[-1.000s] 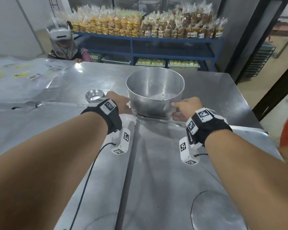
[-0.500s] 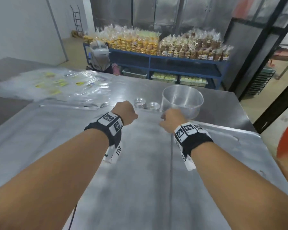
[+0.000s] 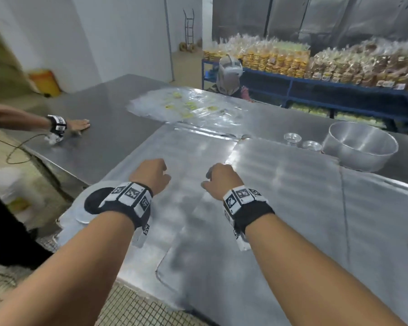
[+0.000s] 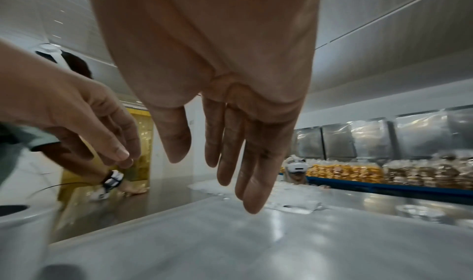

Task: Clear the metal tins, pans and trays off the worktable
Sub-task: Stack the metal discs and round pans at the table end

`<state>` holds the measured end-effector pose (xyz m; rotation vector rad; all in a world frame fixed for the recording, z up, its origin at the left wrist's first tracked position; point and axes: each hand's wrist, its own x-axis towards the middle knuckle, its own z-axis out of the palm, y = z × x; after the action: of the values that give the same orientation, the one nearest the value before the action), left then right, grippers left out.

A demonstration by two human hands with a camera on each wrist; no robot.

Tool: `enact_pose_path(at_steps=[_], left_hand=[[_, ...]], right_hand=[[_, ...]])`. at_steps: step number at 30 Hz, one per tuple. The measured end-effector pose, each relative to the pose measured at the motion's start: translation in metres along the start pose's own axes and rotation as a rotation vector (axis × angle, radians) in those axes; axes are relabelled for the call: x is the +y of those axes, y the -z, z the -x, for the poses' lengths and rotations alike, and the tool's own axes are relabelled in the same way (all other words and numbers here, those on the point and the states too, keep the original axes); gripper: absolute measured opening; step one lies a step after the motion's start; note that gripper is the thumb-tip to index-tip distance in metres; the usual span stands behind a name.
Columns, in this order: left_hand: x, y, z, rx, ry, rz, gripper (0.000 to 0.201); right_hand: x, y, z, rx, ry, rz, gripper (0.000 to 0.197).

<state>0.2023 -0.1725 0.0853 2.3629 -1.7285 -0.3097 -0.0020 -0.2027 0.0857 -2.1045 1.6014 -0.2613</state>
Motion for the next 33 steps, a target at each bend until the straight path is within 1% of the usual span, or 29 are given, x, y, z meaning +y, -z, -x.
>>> enact_pose_path(at_steps=[3, 6, 8, 10, 11, 12, 14, 15, 16, 18, 20, 21, 23, 25, 27, 30, 33], left_hand=[[-0.058, 0.004, 0.015, -0.002, 0.123, -0.020, 0.040], [-0.101, 0.005, 0.036, 0.020, 0.259, -0.017, 0.040], [-0.127, 0.001, 0.047, 0.002, 0.359, -0.033, 0.045], [-0.147, -0.005, 0.055, -0.014, 0.449, -0.022, 0.054], [-0.156, -0.009, 0.057, -0.014, 0.492, 0.017, 0.060], [-0.163, -0.011, 0.059, -0.008, 0.534, 0.072, 0.066], [-0.175, -0.018, 0.056, 0.011, 0.588, 0.201, 0.077], [-0.180, -0.020, 0.054, 0.023, 0.589, 0.245, 0.077], [-0.184, -0.021, 0.052, 0.039, 0.575, 0.273, 0.074], [-0.189, -0.019, 0.048, 0.084, 0.554, 0.305, 0.057], [-0.190, -0.013, 0.048, 0.102, 0.553, 0.312, 0.041], [-0.188, -0.010, 0.048, 0.099, 0.562, 0.331, 0.038], [-0.181, -0.003, 0.049, 0.102, 0.574, 0.366, 0.040], [-0.174, 0.001, 0.047, 0.140, 0.554, 0.406, 0.047], [-0.164, 0.005, 0.043, 0.172, 0.522, 0.463, 0.049], [-0.138, 0.013, 0.037, 0.192, 0.462, 0.523, 0.048], [-0.108, 0.013, 0.030, 0.181, 0.391, 0.609, 0.042]], right_hand=[[-0.051, -0.042, -0.001, -0.061, 0.051, 0.009, 0.028], [-0.093, -0.077, -0.001, -0.139, 0.099, -0.001, 0.026], [-0.115, -0.097, 0.000, -0.185, 0.101, -0.015, 0.018], [-0.130, -0.116, 0.001, -0.201, 0.083, -0.060, 0.034], [-0.136, -0.123, 0.001, -0.208, 0.058, -0.086, 0.039], [-0.141, -0.130, 0.001, -0.216, 0.043, -0.113, 0.039], [-0.147, -0.140, 0.000, -0.237, 0.037, -0.161, 0.031], [-0.149, -0.143, 0.000, -0.241, 0.035, -0.186, 0.025], [-0.152, -0.147, -0.001, -0.241, 0.032, -0.215, 0.025], [-0.156, -0.155, -0.004, -0.230, 0.025, -0.284, 0.031], [-0.159, -0.162, -0.007, -0.213, 0.011, -0.327, 0.028], [-0.159, -0.164, -0.009, -0.200, 0.001, -0.334, 0.030], [-0.158, -0.164, -0.012, -0.147, -0.022, -0.351, 0.038], [-0.156, -0.161, -0.014, -0.073, -0.042, -0.403, 0.048], [-0.150, -0.155, -0.016, -0.005, -0.075, -0.473, 0.053], [-0.132, -0.137, -0.019, 0.096, -0.112, -0.522, 0.049], [-0.106, -0.108, -0.015, 0.171, -0.146, -0.528, 0.036]])
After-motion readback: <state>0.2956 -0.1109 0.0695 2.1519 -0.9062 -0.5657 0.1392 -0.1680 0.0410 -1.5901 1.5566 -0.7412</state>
